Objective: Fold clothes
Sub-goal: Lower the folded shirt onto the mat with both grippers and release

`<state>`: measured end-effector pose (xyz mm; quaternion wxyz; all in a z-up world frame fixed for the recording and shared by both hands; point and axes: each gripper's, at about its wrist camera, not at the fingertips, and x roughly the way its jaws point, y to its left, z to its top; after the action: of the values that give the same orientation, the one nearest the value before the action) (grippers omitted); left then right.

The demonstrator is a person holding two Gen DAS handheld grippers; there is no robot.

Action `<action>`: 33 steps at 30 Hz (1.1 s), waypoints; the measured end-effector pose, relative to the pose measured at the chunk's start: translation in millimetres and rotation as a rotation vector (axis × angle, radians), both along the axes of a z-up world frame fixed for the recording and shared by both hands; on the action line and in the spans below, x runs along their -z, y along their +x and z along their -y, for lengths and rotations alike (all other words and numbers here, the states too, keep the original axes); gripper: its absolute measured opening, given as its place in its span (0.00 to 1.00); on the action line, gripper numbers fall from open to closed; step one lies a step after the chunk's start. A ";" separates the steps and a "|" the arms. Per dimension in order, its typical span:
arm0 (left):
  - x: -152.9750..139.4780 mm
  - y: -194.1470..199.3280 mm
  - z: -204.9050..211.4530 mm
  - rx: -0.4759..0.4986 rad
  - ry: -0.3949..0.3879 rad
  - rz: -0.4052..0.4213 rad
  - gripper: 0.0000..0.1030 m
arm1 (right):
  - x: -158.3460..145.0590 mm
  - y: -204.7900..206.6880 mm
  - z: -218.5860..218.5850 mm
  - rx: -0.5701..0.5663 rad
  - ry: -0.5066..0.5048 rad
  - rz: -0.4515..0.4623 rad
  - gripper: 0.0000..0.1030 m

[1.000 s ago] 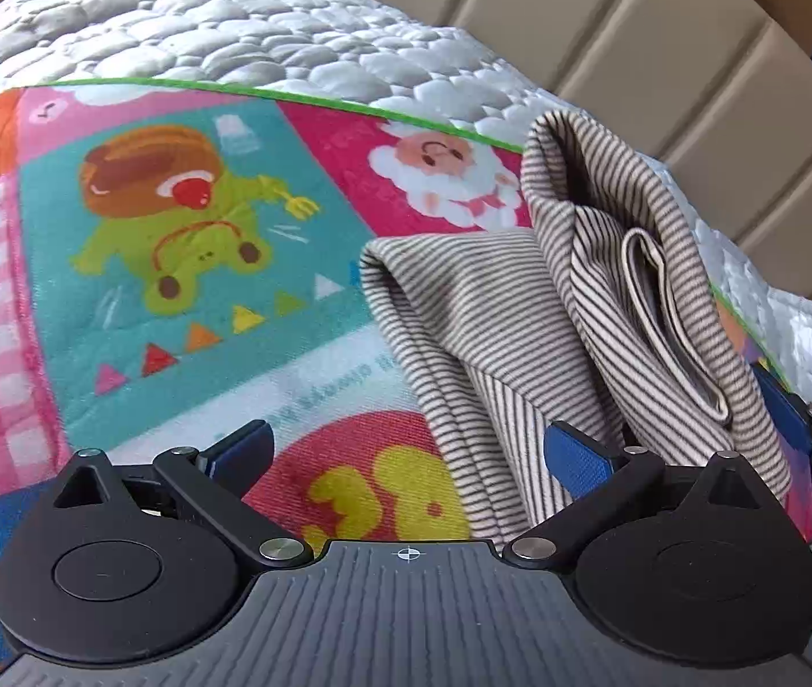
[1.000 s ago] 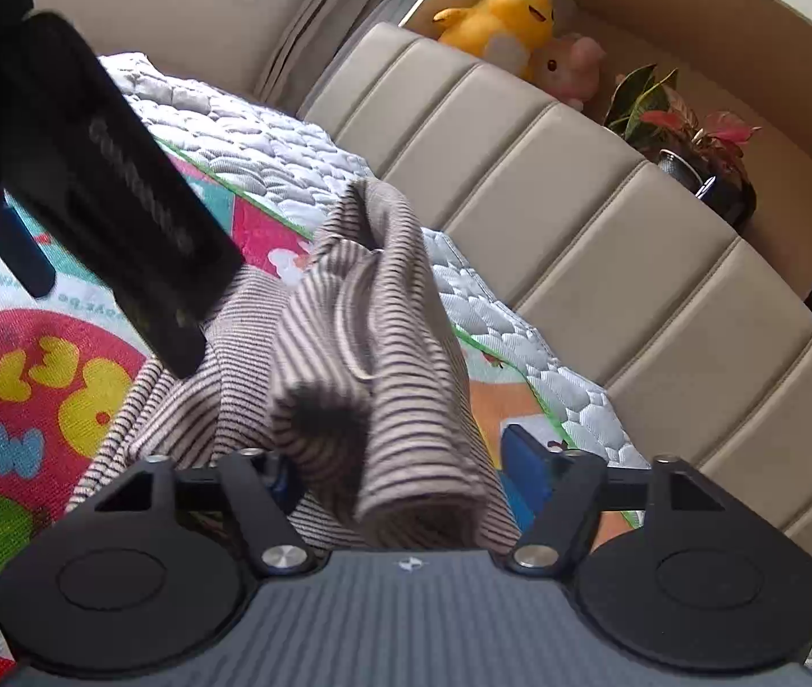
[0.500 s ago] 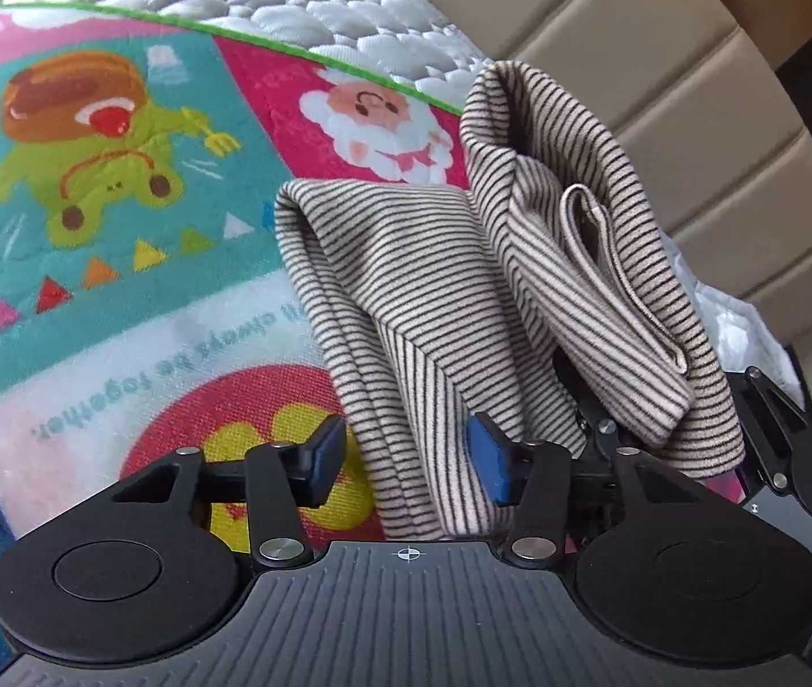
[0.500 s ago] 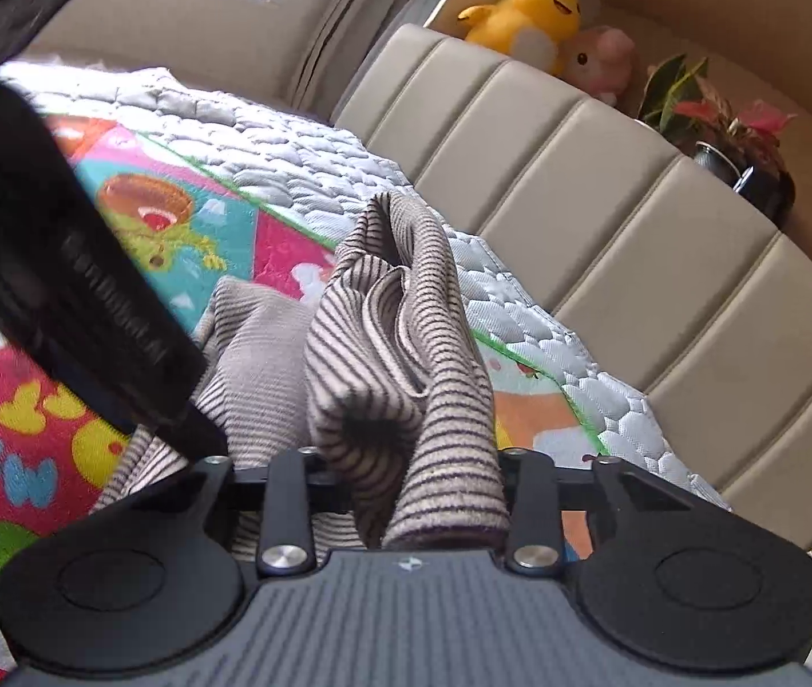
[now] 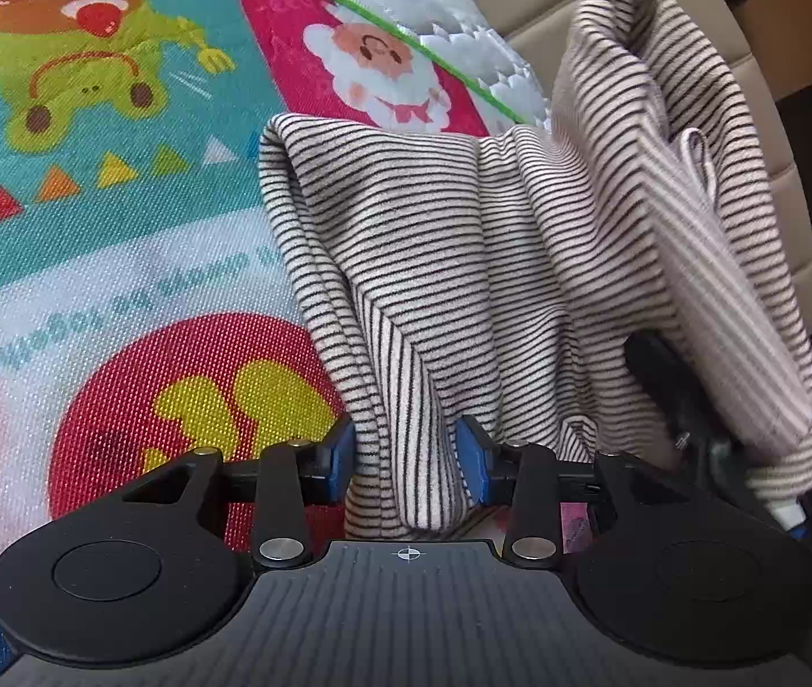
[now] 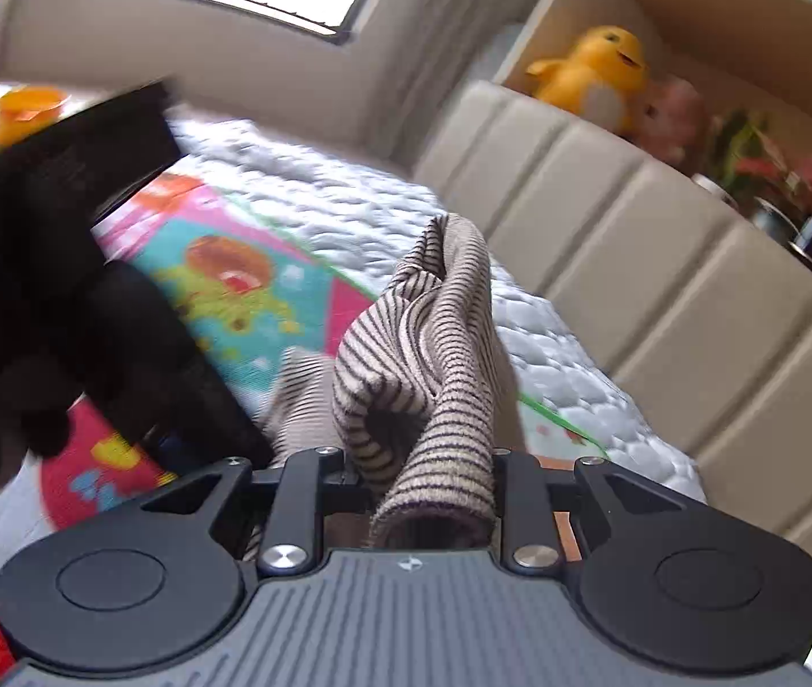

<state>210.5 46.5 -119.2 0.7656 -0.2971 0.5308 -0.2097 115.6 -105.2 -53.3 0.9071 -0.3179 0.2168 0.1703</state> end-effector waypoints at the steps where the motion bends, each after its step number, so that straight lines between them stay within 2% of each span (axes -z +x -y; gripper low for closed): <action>1: -4.7 1.0 -6.5 -0.019 -0.001 -0.002 0.39 | 5.6 -3.1 -6.4 -0.016 -0.030 0.005 0.24; 3: -21.9 1.3 -25.7 -0.073 0.027 0.047 0.41 | 16.8 -9.4 -19.3 -0.048 -0.091 0.016 0.26; 6: -55.4 -2.0 -56.1 -0.166 0.083 0.169 0.47 | 33.6 -18.8 -38.6 -0.095 -0.181 0.032 0.29; 8: -73.9 -6.0 -67.7 -0.195 0.041 0.235 0.52 | 44.8 -25.0 -51.4 -0.127 -0.242 0.042 0.31; 11: -87.7 -6.7 -61.3 -0.155 -0.010 0.317 0.62 | 61.6 -34.4 -70.7 -0.174 -0.332 0.058 0.34; 12: -86.5 -7.0 -50.7 -0.123 0.024 0.325 0.62 | 67.2 -37.5 -77.1 -0.190 -0.362 0.064 0.34; 13: -84.4 -6.3 -40.3 -0.093 0.064 0.331 0.61 | 61.7 -36.5 -73.1 -0.196 -0.342 0.040 0.36; 15: -69.8 2.1 -24.4 -0.055 0.190 0.308 0.58 | 46.6 -32.9 -61.3 -0.204 -0.283 -0.019 0.39; 16: -62.5 3.9 -22.1 -0.044 0.227 0.292 0.56 | 39.1 -31.2 -55.4 -0.208 -0.254 -0.048 0.43; 17: -55.3 5.2 -20.4 -0.034 0.258 0.277 0.61 | 31.6 -29.4 -49.5 -0.211 -0.224 -0.077 0.47; 19: -49.1 1.6 -23.7 -0.031 0.261 0.266 0.61 | 16.5 -25.8 -37.7 -0.219 -0.165 -0.135 0.76; 21: -49.2 -0.5 -24.2 -0.025 0.277 0.275 0.61 | -4.6 -23.7 -18.3 -0.222 -0.075 -0.189 0.83; 23: -49.0 -2.5 -22.4 -0.014 0.301 0.285 0.62 | -28.3 -13.9 5.3 -0.187 0.060 -0.255 0.87; 24: -48.6 -2.2 -21.1 -0.013 0.310 0.286 0.63 | -36.5 -8.5 16.4 -0.162 0.135 -0.287 0.96; 25: -48.1 -2.0 -20.0 -0.011 0.319 0.287 0.63 | -44.0 0.3 31.9 -0.127 0.243 -0.325 1.00; 27: -48.7 -2.7 -18.8 -0.011 0.328 0.289 0.63 | -46.4 18.0 66.4 -0.036 0.470 -0.378 1.00; 30: -49.0 -4.1 -17.0 -0.008 0.349 0.296 0.66 | -21.7 47.2 106.8 0.180 0.763 -0.467 1.00; 31: -48.7 -4.0 -16.8 -0.008 0.354 0.296 0.67 | -10.7 53.0 115.6 0.239 0.817 -0.516 1.00; 33: -47.7 -3.1 -17.0 -0.008 0.358 0.294 0.68 | 14.1 62.7 120.6 0.306 0.849 -0.636 1.00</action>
<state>207.5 63.5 -71.4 0.8759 -0.1250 0.4412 -0.1501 178.3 -225.8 -67.4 0.8598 0.1780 0.4363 0.1965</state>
